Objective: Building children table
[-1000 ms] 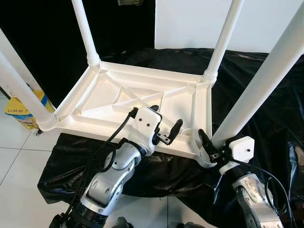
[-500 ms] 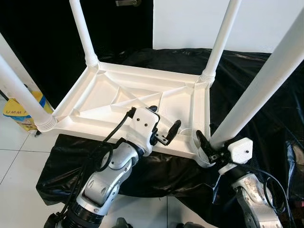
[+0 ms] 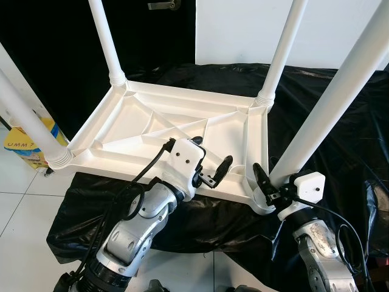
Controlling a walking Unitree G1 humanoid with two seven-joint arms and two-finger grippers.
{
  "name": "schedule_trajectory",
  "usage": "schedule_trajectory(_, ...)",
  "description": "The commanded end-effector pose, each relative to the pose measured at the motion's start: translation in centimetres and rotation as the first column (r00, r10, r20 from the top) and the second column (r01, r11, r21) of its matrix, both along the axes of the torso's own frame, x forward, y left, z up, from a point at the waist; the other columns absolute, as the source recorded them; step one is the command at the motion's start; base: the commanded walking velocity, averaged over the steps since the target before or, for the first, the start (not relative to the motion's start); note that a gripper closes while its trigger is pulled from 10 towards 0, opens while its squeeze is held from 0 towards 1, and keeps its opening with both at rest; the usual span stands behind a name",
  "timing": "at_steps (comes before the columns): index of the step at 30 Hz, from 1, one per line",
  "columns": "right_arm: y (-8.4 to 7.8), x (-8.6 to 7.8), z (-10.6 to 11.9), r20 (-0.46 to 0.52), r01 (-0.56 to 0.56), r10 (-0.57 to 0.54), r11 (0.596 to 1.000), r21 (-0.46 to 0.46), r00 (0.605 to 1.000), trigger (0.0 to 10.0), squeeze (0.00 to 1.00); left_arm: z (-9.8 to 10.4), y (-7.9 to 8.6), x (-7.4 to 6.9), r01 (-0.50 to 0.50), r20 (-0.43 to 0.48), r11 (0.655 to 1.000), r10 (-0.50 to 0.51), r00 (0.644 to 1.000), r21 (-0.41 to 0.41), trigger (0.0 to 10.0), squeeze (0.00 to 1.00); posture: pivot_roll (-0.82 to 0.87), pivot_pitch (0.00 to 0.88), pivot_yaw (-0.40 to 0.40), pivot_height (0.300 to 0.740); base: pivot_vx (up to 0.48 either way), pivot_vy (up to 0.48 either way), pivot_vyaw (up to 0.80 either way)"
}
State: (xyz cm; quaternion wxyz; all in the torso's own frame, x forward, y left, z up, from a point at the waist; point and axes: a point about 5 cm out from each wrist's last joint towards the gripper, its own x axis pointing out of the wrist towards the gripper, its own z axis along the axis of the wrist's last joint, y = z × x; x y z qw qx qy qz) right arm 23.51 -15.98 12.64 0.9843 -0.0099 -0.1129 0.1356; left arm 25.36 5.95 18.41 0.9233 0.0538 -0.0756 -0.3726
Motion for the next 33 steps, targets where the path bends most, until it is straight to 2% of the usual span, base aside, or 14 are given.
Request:
schedule_trajectory(1, -0.5, -0.2, -2.4, -0.124, 0.042, -0.042, 0.999, -0.006, 0.991, 10.0, 0.00, 0.1, -0.8, -1.0, 0.180, -0.003, 0.983, -0.180, 0.984, 0.037, 10.0, 0.00, -0.02, 0.092, -0.006, 0.740, 0.000, 0.000, 0.00)
schedule_trajectory(5, -0.8, -0.2, -2.5, -0.124, 0.072, -0.074, 0.997, -0.020, 0.990, 10.0, 0.00, 0.1, -0.8, -1.0, 0.177, -0.003, 0.983, -0.177, 0.984, 0.037, 10.0, 0.00, -0.02, 0.091, -0.008, 0.740, 0.000, 0.000, 0.00)
schedule_trajectory(6, -1.3, -0.1, -2.3, -0.109, 0.123, -0.125, 0.992, -0.028, 0.986, 10.0, 0.00, 0.1, -0.8, -1.0, 0.176, -0.003, 0.984, -0.176, 0.984, 0.035, 10.0, 0.00, -0.02, 0.091, -0.011, 0.740, 0.000, 0.000, 0.00)
schedule_trajectory(10, -1.6, -0.1, -2.1, -0.096, 0.175, -0.177, 0.984, -0.035, 0.979, 10.0, 0.00, 0.1, -0.8, -1.1, 0.176, -0.003, 0.984, -0.176, 0.984, 0.033, 10.0, 0.00, -0.02, 0.091, -0.012, 0.740, 0.000, 0.000, 0.00)
schedule_trajectory(13, -2.1, -0.1, -1.9, -0.087, 0.262, -0.263, 0.965, -0.018, 0.961, 10.0, 0.00, 0.1, -0.8, -1.1, 0.175, -0.001, 0.984, -0.175, 0.985, 0.031, 10.0, 0.00, -0.02, 0.090, -0.015, 0.740, 0.000, 0.000, 0.00)
schedule_trajectory(18, -2.4, -0.3, -1.9, -0.098, 0.317, -0.315, 0.948, 0.001, 0.944, 10.0, 0.00, 0.2, -0.8, -1.1, 0.173, 0.000, 0.984, -0.174, 0.985, 0.030, 10.0, 0.00, -0.02, 0.088, -0.016, 0.740, 0.000, 0.000, 0.00)
schedule_trajectory(20, -2.6, -0.3, -1.9, -0.102, 0.383, -0.380, 0.924, 0.012, 0.919, 10.0, 0.00, 0.2, -0.9, -1.1, 0.175, 0.000, 0.984, -0.175, 0.985, 0.028, 10.0, 0.00, -0.02, 0.084, -0.020, 0.740, 0.000, 0.000, 0.00)
schedule_trajectory(24, -3.0, -0.2, -1.9, -0.108, 0.433, -0.430, 0.901, 0.008, 0.896, 10.0, 0.00, 0.1, -0.9, -1.0, 0.176, 0.000, 0.984, -0.176, 0.984, 0.028, 10.0, 0.00, -0.02, 0.081, -0.023, 0.740, 0.000, 0.000, 0.00)
schedule_trajectory(27, -3.8, -0.2, -2.3, -0.138, 0.512, -0.506, 0.859, 0.008, 0.851, 10.0, 0.00, 0.1, -1.0, -1.0, 0.176, 0.002, 0.984, -0.176, 0.984, 0.028, 10.0, 0.00, -0.02, 0.077, -0.027, 0.740, 0.000, 0.000, 0.00)
schedule_trajectory(31, -4.1, -0.1, -2.5, -0.152, 0.543, -0.536, 0.840, 0.009, 0.831, 10.0, 0.00, 0.1, -1.0, -1.0, 0.176, 0.003, 0.984, -0.176, 0.984, 0.027, 10.0, 0.00, -0.02, 0.073, -0.028, 0.740, 0.000, 0.000, 0.00)
schedule_trajectory(32, -4.5, 0.1, -2.6, -0.163, 0.579, -0.570, 0.816, 0.006, 0.805, 10.0, 0.00, 0.1, -1.0, -1.0, 0.175, 0.003, 0.984, -0.175, 0.985, 0.026, 10.0, 0.00, -0.02, 0.070, -0.030, 0.740, 0.000, 0.000, 0.00)
schedule_trajectory(33, -4.5, 0.1, -2.6, -0.163, 0.579, -0.570, 0.816, 0.006, 0.805, 10.0, 0.00, 0.1, -1.0, -1.0, 0.175, 0.003, 0.984, -0.175, 0.985, 0.026, 10.0, 0.00, -0.02, 0.070, -0.030, 0.740, 0.000, 0.000, 0.00)
